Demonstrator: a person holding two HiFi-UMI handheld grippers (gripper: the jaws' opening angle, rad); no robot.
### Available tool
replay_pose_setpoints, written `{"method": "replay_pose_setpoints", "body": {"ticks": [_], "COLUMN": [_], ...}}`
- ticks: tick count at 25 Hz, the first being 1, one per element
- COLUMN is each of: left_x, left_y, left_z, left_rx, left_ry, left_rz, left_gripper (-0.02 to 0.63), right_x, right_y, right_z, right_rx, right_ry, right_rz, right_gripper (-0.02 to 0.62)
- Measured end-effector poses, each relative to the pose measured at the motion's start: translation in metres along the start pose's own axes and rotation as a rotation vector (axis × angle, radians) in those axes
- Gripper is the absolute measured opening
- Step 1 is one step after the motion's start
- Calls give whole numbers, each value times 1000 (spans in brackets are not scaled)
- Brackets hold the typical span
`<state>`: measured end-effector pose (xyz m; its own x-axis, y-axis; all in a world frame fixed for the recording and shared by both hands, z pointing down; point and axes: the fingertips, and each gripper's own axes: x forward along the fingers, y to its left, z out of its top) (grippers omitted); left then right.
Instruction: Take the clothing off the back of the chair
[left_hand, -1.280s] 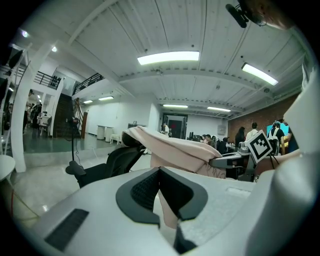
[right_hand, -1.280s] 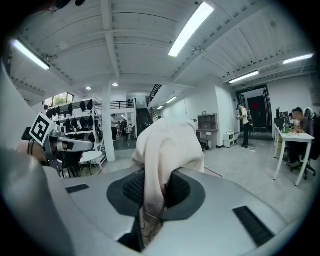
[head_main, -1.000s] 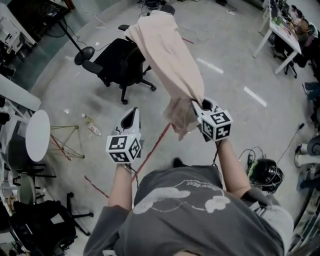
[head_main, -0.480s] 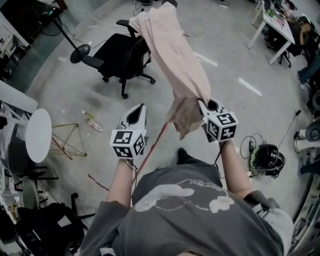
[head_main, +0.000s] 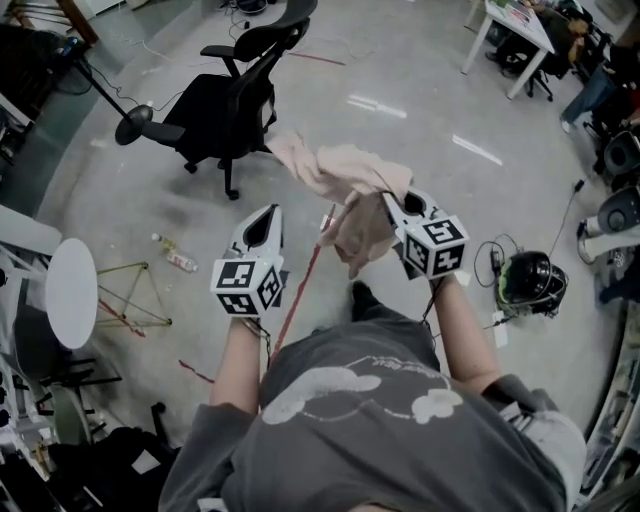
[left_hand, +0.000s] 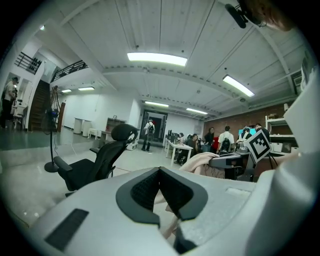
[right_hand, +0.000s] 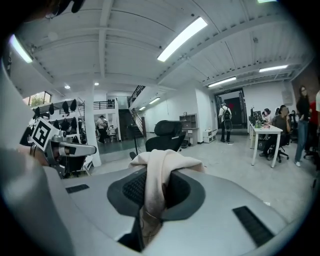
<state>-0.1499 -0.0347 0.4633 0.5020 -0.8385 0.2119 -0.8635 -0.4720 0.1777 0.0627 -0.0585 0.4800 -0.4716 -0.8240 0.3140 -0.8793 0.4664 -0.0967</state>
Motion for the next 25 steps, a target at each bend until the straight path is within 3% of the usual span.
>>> {"method": "replay_pose_setpoints", "body": {"ticks": [11,25], "left_x": [-25,-23], "left_y": [-5,-8], "left_z": [-9,-10], "left_rx": [4,5], "left_ry": [9,11], "left_rz": [-36,-45], "left_gripper": [0,0], "right_x": [-27,-25], "right_y": [13,23], "right_z": [-26,-23], "right_rx": [41,50], "right_ry": [32,6], "right_rz": [-60,-21], "right_gripper": [32,32]}}
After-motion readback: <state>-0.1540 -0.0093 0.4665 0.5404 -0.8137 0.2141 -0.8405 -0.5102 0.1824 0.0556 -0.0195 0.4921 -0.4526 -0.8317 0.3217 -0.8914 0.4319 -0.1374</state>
